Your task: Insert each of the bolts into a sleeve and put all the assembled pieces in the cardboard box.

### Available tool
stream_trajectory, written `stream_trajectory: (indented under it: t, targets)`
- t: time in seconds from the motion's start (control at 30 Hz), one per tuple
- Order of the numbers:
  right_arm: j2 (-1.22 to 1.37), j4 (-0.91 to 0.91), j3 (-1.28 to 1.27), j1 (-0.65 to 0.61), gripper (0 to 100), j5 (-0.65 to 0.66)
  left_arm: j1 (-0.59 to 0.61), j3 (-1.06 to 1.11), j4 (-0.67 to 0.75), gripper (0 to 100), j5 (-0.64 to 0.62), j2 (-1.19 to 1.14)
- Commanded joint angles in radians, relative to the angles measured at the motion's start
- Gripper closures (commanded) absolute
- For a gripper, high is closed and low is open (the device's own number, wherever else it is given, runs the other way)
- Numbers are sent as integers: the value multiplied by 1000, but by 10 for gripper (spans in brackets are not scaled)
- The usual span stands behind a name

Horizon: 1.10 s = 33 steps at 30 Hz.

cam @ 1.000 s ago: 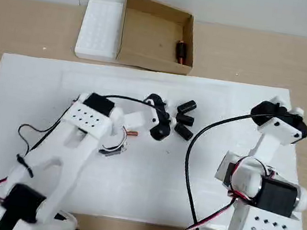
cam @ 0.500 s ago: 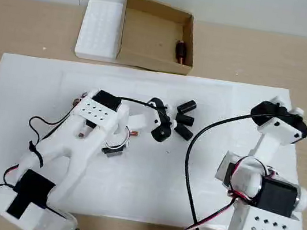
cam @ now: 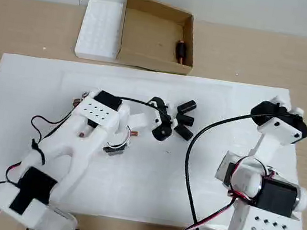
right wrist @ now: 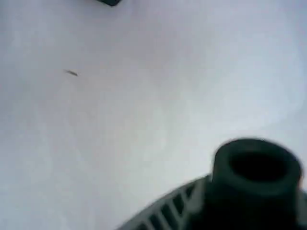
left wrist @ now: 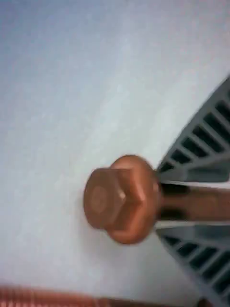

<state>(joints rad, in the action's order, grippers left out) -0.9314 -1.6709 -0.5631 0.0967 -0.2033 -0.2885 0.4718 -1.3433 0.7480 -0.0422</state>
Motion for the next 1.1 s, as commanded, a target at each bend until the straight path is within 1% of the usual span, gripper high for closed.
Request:
stream_trajectory:
  t: [0.0,0.1,0.33,0.43,0.53,0.87,1.07]
  targets:
    - [-16,-2,0,10,996,8,0,-38,35,890,8,-51]
    - [-16,-2,0,10,996,8,2,-39,52,889,9,-92]
    - [-16,-2,0,10,996,6,-2,-59,57,889,8,-98]
    - [-16,-2,0,10,996,6,-3,-77,52,930,8,-97]
    - [-16,-2,0,10,996,6,-3,-114,15,980,8,-101]
    - [-16,-2,0,10,996,6,-3,-122,23,992,8,-103]
    - [-18,-4,2,5,996,8,-3,-186,-83,994,8,-95]
